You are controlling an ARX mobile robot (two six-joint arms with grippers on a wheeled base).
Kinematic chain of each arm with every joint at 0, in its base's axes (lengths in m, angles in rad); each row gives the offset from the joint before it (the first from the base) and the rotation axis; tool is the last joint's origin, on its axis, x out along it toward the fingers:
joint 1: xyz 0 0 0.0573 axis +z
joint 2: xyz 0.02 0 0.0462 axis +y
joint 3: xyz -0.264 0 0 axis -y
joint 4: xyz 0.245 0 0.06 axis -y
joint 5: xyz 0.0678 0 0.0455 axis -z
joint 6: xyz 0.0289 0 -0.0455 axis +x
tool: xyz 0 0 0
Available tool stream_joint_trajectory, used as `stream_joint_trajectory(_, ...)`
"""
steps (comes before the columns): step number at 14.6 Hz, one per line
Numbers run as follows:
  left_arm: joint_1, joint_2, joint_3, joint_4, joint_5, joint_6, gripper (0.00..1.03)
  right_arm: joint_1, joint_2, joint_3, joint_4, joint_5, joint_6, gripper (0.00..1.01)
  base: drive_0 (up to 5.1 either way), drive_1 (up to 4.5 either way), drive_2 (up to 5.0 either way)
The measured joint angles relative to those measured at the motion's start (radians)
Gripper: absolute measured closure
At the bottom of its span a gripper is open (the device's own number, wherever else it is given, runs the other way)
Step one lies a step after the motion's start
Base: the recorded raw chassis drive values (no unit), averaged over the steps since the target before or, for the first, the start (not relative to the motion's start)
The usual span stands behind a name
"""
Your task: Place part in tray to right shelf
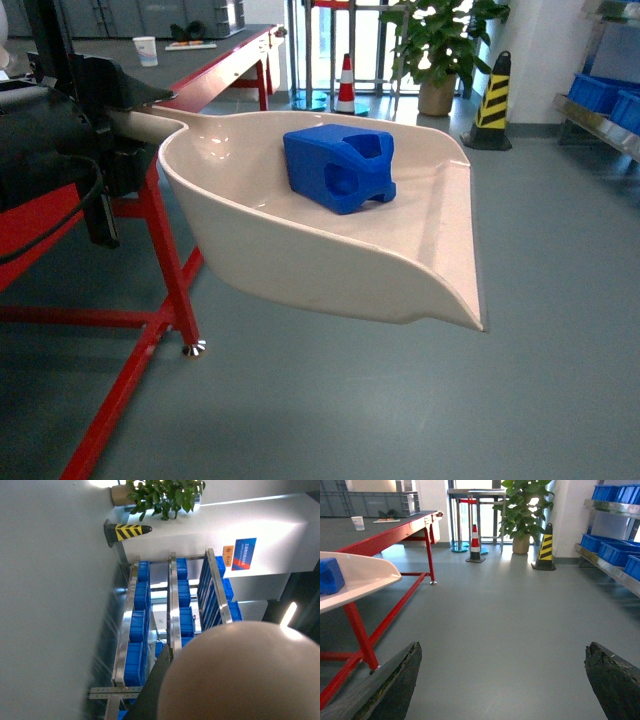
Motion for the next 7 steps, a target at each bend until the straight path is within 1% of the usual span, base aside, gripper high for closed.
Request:
stream_joint_trajectory(4, 0.0, 0.0, 0.0, -0.003, 0.003, 0.0, 0.91, 0.0, 0.0, 0.0, 0.002, 0.0, 0.0, 0.03, 0.1, 4.28, -4.1)
stream_joint_trajectory(7, 0.0, 0.001, 0.002, -0.007, 0.001, 0.0, 0.91, 0.0, 0.0, 0.0, 0.006, 0.0, 0.0, 0.03, 0.0, 0.0, 0.0)
